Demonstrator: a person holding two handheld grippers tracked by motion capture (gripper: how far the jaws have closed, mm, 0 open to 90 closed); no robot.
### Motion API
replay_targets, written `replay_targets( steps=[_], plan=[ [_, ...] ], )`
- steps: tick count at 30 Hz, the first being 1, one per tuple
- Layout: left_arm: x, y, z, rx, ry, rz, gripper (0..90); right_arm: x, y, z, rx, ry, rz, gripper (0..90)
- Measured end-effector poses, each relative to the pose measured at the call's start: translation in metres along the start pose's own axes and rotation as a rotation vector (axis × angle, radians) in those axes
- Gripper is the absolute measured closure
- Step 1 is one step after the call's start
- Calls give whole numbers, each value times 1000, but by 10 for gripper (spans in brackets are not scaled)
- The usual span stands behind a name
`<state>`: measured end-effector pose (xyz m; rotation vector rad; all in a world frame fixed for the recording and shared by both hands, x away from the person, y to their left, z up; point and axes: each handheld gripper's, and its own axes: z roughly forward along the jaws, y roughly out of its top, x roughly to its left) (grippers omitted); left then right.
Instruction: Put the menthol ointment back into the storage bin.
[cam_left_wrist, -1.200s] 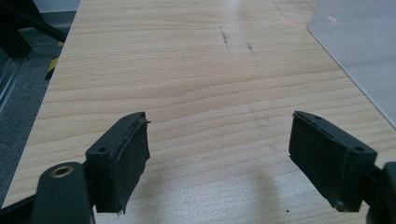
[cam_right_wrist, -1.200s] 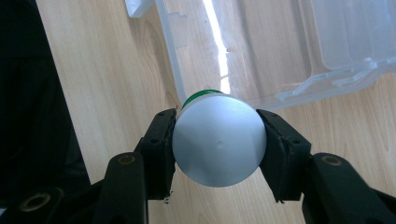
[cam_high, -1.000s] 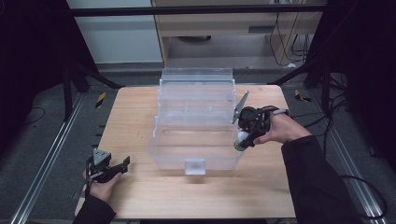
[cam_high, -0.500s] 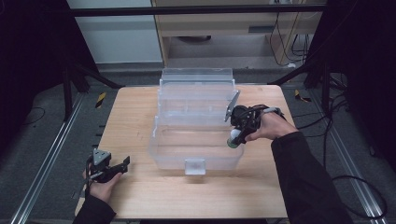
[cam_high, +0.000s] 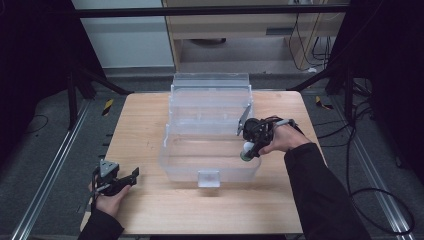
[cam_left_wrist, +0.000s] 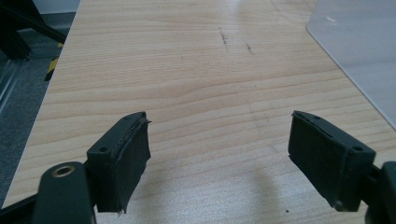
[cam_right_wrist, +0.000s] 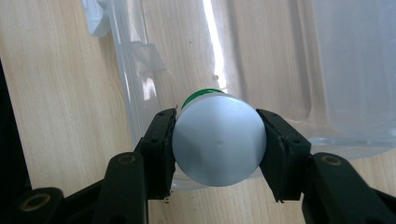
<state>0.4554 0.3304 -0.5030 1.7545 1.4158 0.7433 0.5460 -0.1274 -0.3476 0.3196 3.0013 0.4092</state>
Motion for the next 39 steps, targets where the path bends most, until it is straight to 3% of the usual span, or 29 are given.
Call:
replay_targets(
  steps=[22, 39],
  plan=[
    [0, 0, 0, -1, 2, -2, 200, -2, -15, 31, 41, 38, 8, 503],
    [0, 0, 0, 0, 3, -1, 202, -1, -16, 40, 73, 55, 5, 500]
  ],
)
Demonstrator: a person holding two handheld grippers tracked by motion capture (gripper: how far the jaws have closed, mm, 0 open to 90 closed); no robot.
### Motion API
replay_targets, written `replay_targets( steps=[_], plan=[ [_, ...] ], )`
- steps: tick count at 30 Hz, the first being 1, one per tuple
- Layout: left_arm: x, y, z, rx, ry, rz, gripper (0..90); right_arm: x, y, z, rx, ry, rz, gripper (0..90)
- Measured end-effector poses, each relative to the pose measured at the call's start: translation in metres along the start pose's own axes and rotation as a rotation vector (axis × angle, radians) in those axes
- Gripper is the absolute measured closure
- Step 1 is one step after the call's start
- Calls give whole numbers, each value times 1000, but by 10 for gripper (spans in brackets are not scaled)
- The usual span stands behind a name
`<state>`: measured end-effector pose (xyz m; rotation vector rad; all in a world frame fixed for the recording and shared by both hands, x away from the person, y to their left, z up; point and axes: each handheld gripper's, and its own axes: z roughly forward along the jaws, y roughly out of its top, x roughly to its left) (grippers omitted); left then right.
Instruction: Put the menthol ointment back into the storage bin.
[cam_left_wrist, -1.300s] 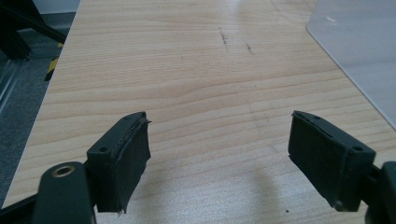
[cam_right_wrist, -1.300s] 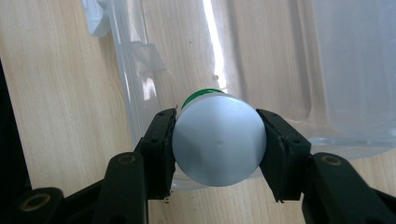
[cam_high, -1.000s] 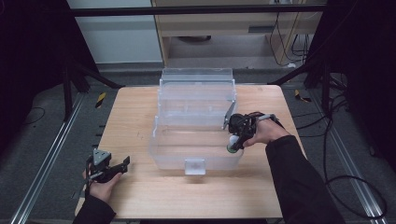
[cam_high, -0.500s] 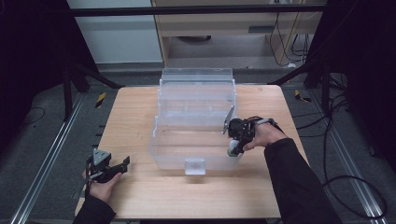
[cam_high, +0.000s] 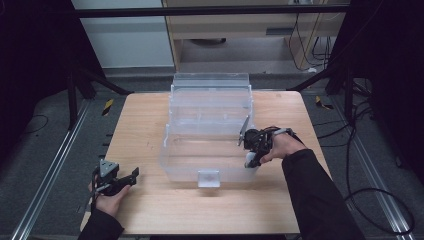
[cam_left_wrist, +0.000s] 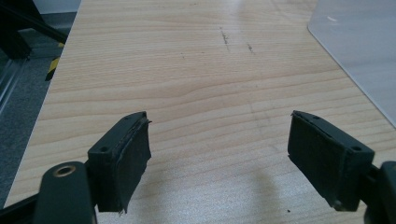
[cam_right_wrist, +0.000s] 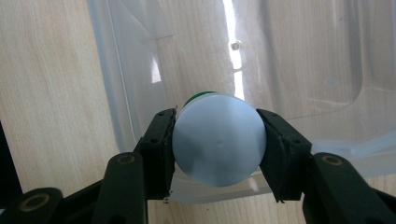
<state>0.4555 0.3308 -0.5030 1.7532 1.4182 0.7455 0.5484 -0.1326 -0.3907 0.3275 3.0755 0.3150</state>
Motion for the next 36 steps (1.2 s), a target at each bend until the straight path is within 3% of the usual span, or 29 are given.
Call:
replay_targets(
  steps=[16, 26, 31, 36],
  plan=[
    [0, 0, 0, 0, 0, 0, 202, 0, 2, 5, 4, -4, -6, 499],
    [0, 0, 0, 1, 0, 2, 204, 1, 0, -2, -13, -12, 5, 516],
    [0, 0, 0, 0, 0, 0, 204, 1, -2, -7, -34, -26, 17, 513],
    [0, 0, 0, -1, 0, 0, 204, 4, -6, -20, -108, -60, 60, 469]
  ],
)
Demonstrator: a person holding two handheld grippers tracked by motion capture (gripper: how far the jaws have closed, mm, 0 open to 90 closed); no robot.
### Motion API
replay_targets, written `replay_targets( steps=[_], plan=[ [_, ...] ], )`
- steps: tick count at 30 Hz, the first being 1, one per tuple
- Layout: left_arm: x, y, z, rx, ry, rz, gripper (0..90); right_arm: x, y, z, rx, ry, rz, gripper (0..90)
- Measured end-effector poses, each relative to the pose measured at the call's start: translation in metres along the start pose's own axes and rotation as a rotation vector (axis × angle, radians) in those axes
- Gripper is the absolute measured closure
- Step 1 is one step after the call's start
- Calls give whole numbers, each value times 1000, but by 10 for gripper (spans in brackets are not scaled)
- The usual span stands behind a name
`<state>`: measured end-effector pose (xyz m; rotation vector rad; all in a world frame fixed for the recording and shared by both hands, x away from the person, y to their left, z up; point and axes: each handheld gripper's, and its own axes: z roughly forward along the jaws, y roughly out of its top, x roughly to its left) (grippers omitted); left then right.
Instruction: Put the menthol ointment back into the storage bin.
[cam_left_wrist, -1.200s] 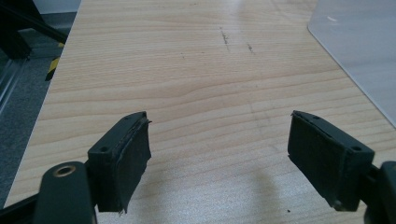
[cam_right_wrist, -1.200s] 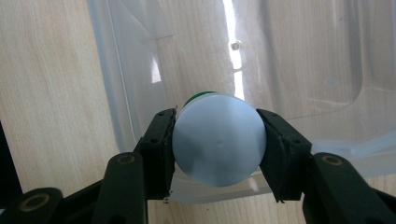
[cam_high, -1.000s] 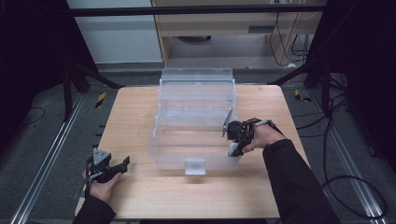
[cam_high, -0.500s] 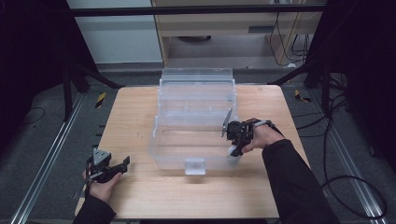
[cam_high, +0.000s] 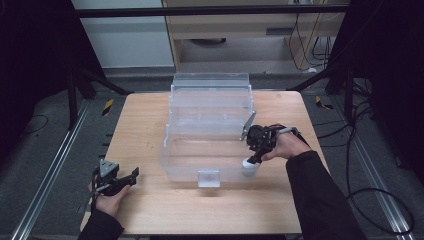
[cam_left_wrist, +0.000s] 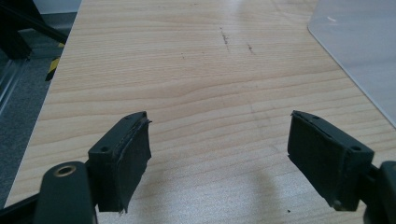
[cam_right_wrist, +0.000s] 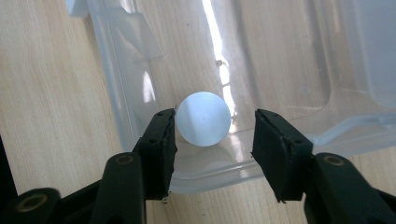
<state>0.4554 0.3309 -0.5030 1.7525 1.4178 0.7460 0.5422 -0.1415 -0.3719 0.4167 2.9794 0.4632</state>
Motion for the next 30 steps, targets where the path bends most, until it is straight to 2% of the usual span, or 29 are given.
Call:
replay_targets(
  steps=[7, 11, 14, 18, 19, 20, 23, 24, 27, 30],
  plan=[
    [0, 0, 0, -1, 0, 0, 203, 6, -7, -15, -62, -22, 47, 384],
    [0, 0, 0, 0, 0, 1, 203, 11, -16, -21, -123, -64, 93, 330],
    [0, 0, 0, 0, 0, 0, 203, 14, -25, -28, -184, -86, 140, 235],
    [0, 0, 0, 1, 0, 1, 203, 21, -40, -33, -284, -149, 197, 174],
    [0, 0, 0, 1, 0, 1, 203, 21, -40, -33, -284, -149, 197, 174],
    [0, 0, 0, 1, 0, 1, 204, 24, -47, -35, -317, -171, 228, 168],
    [0, 0, 0, 1, 0, 0, 203, 27, -53, -36, -353, -187, 261, 168],
    [0, 0, 0, 1, 0, 1, 203, 30, -59, -36, -386, -196, 285, 168],
    [0, 0, 0, 1, 1, 1, 204, 34, -65, -33, -406, -212, 300, 159],
    [0, 0, 0, 0, 0, 0, 203, 39, -74, -29, -442, -234, 343, 146]
  ],
)
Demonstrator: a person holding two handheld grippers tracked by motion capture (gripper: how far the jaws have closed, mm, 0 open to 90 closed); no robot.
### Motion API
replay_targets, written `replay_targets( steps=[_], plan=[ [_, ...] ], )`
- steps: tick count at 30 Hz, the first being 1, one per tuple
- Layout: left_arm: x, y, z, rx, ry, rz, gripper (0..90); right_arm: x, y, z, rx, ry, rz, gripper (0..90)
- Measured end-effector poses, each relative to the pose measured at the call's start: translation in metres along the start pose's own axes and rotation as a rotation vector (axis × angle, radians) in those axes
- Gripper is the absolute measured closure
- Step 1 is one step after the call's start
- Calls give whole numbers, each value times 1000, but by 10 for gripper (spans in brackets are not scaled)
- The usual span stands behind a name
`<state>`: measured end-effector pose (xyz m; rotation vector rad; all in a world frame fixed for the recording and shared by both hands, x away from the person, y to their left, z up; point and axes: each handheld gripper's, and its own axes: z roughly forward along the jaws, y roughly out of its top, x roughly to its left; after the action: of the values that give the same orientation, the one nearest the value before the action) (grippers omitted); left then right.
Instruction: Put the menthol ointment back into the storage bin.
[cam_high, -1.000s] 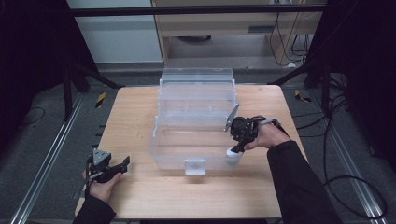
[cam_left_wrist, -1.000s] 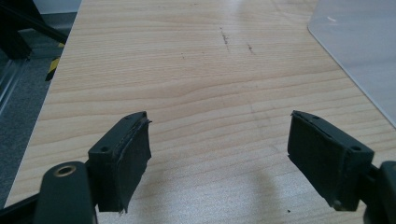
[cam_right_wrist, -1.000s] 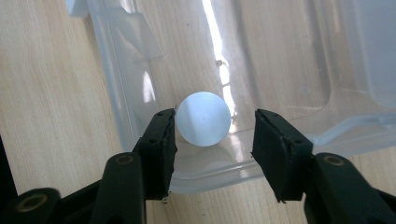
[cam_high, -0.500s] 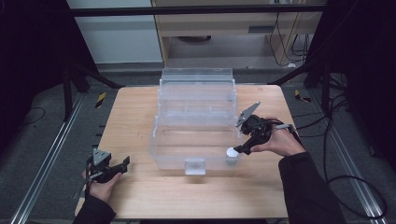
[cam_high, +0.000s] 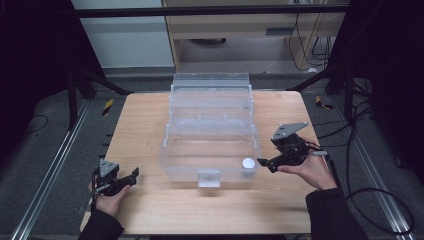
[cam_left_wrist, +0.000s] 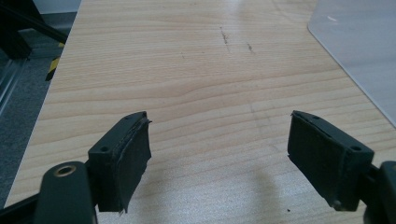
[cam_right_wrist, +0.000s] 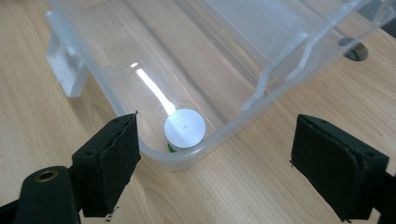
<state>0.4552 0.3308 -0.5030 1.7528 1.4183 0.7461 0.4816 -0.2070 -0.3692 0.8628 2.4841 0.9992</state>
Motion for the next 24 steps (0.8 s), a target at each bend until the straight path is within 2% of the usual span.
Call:
replay_targets(
  steps=[2, 3, 4, 5, 6, 7, 9, 11, 12, 14, 21, 22, 24],
  plan=[
    [0, 0, 0, 0, 0, 0, 203, 0, -9, -1, -31, -16, 43, 140],
    [0, 0, 0, 1, 0, 0, 203, 0, -18, -2, -58, -29, 83, 140],
    [0, 0, 0, 1, 0, 0, 204, 0, -18, -2, -58, -29, 83, 140],
    [0, 0, 0, 0, 1, 0, 203, -1, -29, -3, -72, -56, 103, 140],
    [0, 0, 0, 0, 0, 0, 203, -1, -29, -3, -72, -56, 103, 140],
    [0, 0, 0, 1, 1, 0, 204, -3, -39, -3, -85, -80, 117, 140],
    [0, 0, 0, 1, 1, -1, 204, -3, -44, -3, -94, -89, 126, 139],
    [0, 0, 0, 0, 1, -1, 203, -5, -54, -3, -111, -98, 157, 133],
    [0, 0, 0, 0, 1, -1, 203, -6, -64, -3, -134, -124, 188, 130],
    [0, 0, 0, -1, 1, -2, 204, -7, -73, -1, -146, -149, 204, 120],
    [0, 0, 0, -1, 3, 1, 204, -13, -96, 7, -157, -182, 255, 93],
    [0, 0, 0, -2, 0, -3, 205, -16, -104, 11, -153, -203, 276, 91],
    [1, 0, 0, -4, -1, -6, 205, -18, -108, 14, -139, -205, 293, 87]
  ],
)
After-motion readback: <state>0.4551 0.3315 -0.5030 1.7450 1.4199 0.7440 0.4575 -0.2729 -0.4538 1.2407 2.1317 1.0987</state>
